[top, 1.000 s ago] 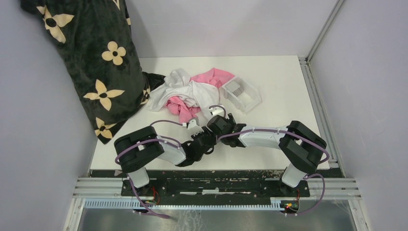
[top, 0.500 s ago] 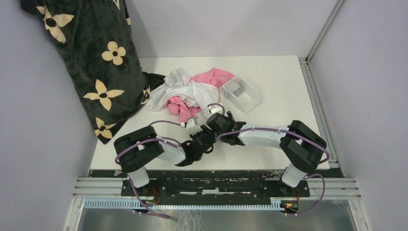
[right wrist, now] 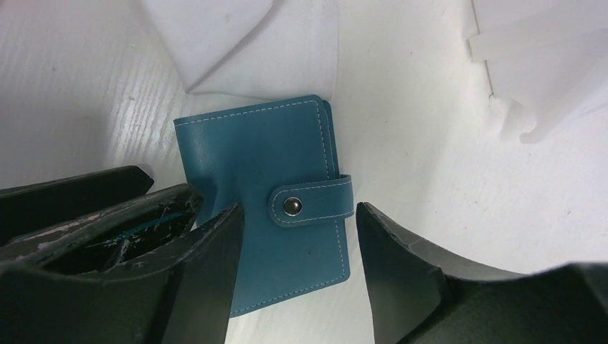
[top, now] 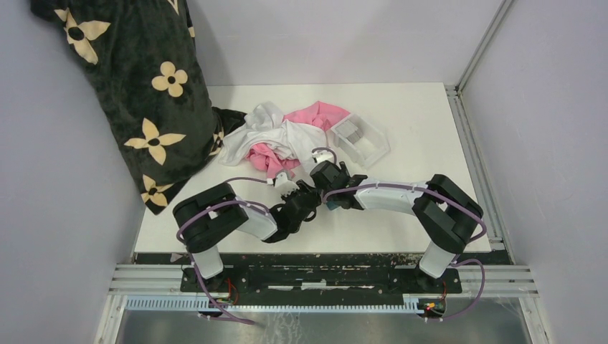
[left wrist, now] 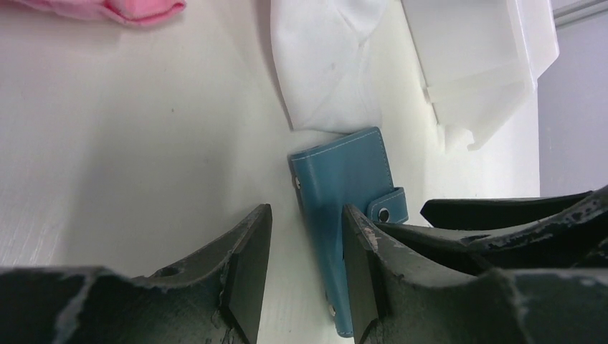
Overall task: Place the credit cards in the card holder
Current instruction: Adjust the card holder at the center of the board.
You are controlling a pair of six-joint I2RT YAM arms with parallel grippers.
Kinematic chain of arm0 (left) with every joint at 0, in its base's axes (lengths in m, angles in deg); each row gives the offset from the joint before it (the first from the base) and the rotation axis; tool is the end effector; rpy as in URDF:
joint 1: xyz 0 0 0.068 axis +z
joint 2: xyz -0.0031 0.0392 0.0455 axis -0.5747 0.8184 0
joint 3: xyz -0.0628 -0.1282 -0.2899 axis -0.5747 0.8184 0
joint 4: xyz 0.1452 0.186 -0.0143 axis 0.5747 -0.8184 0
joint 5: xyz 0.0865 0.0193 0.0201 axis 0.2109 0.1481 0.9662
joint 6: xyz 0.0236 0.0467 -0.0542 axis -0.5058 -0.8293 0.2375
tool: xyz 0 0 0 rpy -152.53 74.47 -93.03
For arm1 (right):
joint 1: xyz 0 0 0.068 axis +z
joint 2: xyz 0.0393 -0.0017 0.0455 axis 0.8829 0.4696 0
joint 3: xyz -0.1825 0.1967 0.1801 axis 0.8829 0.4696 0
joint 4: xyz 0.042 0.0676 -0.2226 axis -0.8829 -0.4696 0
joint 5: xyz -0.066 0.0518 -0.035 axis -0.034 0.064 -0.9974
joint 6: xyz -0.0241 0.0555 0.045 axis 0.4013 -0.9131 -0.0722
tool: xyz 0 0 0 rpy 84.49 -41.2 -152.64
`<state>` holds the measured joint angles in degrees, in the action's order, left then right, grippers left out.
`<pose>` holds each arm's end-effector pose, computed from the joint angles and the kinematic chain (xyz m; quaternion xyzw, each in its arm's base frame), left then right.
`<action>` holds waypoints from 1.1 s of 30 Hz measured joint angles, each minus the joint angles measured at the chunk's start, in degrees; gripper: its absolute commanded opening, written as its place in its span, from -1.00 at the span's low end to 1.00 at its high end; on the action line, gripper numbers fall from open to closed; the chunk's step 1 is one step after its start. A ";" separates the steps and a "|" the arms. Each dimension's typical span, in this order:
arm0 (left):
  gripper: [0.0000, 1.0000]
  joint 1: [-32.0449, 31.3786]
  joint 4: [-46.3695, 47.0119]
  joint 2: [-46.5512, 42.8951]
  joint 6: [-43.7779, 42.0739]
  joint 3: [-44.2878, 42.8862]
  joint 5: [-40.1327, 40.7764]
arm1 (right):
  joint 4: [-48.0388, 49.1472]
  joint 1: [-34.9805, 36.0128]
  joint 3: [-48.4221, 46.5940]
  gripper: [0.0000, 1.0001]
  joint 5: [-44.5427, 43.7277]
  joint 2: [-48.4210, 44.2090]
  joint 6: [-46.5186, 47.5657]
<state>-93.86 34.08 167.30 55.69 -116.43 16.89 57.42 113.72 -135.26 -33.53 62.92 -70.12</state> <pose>0.1974 -0.2476 0.1751 -0.2372 0.8037 -0.2803 0.4682 0.2335 0.2458 0.2155 -0.1685 0.9090 -0.0177 0.3808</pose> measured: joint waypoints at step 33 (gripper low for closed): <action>0.00 2.08 -0.79 4.48 -2.58 -6.75 -6.64 | 0.17 -7.98 0.63 0.21 6.56 -0.24 -1.51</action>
<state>-91.78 33.29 171.78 53.11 -123.18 10.25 57.60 105.74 -134.62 -26.97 62.68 -71.63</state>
